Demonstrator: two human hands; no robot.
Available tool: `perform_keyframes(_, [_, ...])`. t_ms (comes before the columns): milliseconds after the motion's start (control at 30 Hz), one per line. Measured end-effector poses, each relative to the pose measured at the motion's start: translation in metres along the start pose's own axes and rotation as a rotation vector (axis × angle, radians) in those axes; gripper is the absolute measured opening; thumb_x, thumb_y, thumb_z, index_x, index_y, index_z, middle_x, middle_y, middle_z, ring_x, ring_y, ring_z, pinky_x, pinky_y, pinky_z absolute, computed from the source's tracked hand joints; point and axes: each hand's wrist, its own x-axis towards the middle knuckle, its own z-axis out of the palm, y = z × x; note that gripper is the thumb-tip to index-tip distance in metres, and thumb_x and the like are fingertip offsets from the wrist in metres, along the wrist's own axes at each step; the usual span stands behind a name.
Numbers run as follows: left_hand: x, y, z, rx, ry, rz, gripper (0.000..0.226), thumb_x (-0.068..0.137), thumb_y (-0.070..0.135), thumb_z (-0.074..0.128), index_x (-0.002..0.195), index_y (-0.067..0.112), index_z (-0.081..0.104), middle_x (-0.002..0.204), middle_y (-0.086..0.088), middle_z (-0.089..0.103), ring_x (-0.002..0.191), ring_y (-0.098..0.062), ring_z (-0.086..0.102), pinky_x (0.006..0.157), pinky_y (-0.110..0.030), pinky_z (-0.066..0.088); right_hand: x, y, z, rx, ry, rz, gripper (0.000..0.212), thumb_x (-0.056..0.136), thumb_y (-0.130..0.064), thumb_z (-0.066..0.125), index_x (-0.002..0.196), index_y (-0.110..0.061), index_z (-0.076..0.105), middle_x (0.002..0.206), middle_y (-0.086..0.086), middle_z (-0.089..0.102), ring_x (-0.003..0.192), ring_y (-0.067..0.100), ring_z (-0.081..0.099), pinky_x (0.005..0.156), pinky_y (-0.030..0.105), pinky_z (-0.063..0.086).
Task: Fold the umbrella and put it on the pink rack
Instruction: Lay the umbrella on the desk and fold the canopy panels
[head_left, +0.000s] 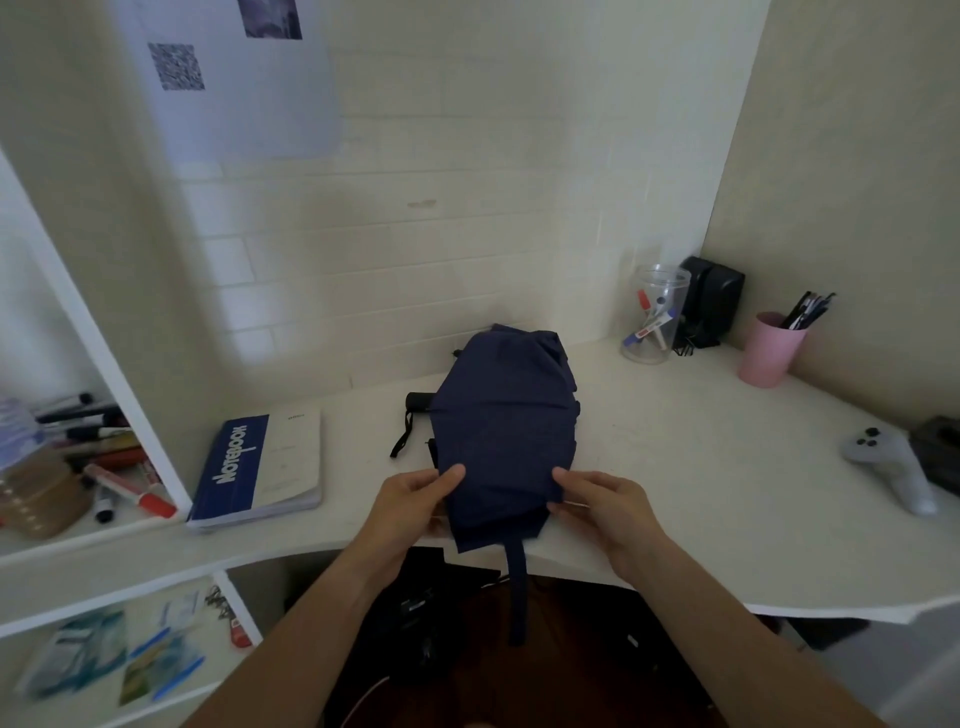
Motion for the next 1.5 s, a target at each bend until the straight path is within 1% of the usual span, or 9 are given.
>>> perform_keyframes(267, [-0.006,-0.011,0.002,0.095,0.11,0.171,0.044,0.096,0.016,0.069,0.127,0.034,0.043,0.1,-0.007,0.079,0.085,-0.02,0.077,0.064,-0.029,0.061,-0.008,0.002,0.006,-0.263,0.092,-0.053,0.031,0.085,-0.018,0.079,0.112,-0.013,0.064,0.091,0.013,0.075,0.059,0.015,0.065,0.046,0.024,0.045])
perform_keyframes(433, [-0.007,-0.016,0.0,0.226,0.033,0.244,0.018,0.098,0.021,0.066,0.113,0.028,0.072,0.115,0.002,0.071,0.099,-0.018,0.072,0.072,-0.023,0.06,-0.011,0.011,0.006,-0.397,0.027,-0.188,0.041,0.083,-0.017,0.082,0.116,-0.02,0.058,0.09,0.01,0.075,0.064,0.016,0.07,0.046,0.021,0.045])
perform_keyframes(633, [-0.009,-0.021,-0.009,0.515,0.039,0.252,0.026,0.09,0.027,0.076,0.115,0.031,0.072,0.103,0.008,0.07,0.081,-0.007,0.071,0.067,-0.011,0.052,-0.01,0.012,-0.001,-0.668,0.078,-0.191,0.036,0.087,-0.023,0.077,0.117,-0.021,0.058,0.084,0.0,0.074,0.075,0.014,0.07,0.063,0.028,0.056])
perform_keyframes(767, [-0.011,-0.015,-0.009,0.707,0.07,0.304,0.027,0.089,0.031,0.077,0.115,0.033,0.07,0.089,0.019,0.062,0.073,-0.002,0.063,0.062,-0.003,0.044,0.0,-0.006,0.013,-0.948,0.166,-0.774,0.022,0.092,-0.028,0.067,0.114,-0.026,0.064,0.1,-0.006,0.067,0.087,0.009,0.062,0.082,0.031,0.053])
perform_keyframes(867, [-0.01,-0.016,-0.011,0.784,0.073,0.327,0.029,0.088,0.032,0.078,0.115,0.03,0.071,0.085,0.019,0.061,0.074,-0.001,0.062,0.062,-0.004,0.042,0.018,-0.003,0.024,-1.335,-0.097,-1.02,0.034,0.099,-0.034,0.051,0.132,-0.027,0.06,0.132,-0.003,0.061,0.123,0.019,0.051,0.105,0.037,0.043])
perform_keyframes(1067, [-0.001,-0.02,-0.015,1.143,0.202,0.629,0.024,0.091,0.04,0.07,0.106,0.022,0.075,0.103,0.0,0.06,0.092,-0.012,0.057,0.082,-0.029,0.054,0.039,0.041,0.005,-1.698,-0.304,-0.821,0.074,0.096,-0.067,0.014,0.158,-0.029,0.025,0.167,-0.002,0.019,0.155,0.023,0.009,0.125,0.045,0.017])
perform_keyframes(1167, [0.018,-0.021,-0.003,1.259,0.059,0.904,0.036,0.105,0.035,0.05,0.135,0.02,0.063,0.138,-0.006,0.056,0.129,-0.022,0.052,0.108,-0.037,0.046,0.039,0.042,0.006,-1.701,-0.367,-0.744,0.083,0.092,-0.071,0.004,0.161,-0.025,0.007,0.169,-0.006,0.002,0.155,0.016,-0.007,0.127,0.038,0.002])
perform_keyframes(1333, [0.04,-0.044,-0.008,1.459,-0.217,0.58,0.065,0.103,0.062,0.011,0.162,0.033,0.007,0.17,0.005,0.004,0.157,-0.014,0.002,0.128,-0.04,0.011,0.043,0.032,-0.007,-1.734,-0.392,-0.696,0.085,0.095,-0.073,0.019,0.161,-0.024,-0.002,0.167,-0.009,-0.01,0.153,0.005,-0.012,0.126,0.032,-0.004])
perform_keyframes(1500, [0.035,-0.046,-0.012,1.498,-0.185,0.513,0.073,0.094,0.075,0.0,0.159,0.044,-0.004,0.17,0.005,-0.007,0.157,-0.014,-0.007,0.128,-0.045,0.004,0.047,0.024,-0.014,-1.79,-0.422,-0.672,0.091,0.089,-0.083,0.016,0.16,-0.031,-0.007,0.166,-0.014,-0.012,0.152,0.001,-0.012,0.126,0.033,-0.002])
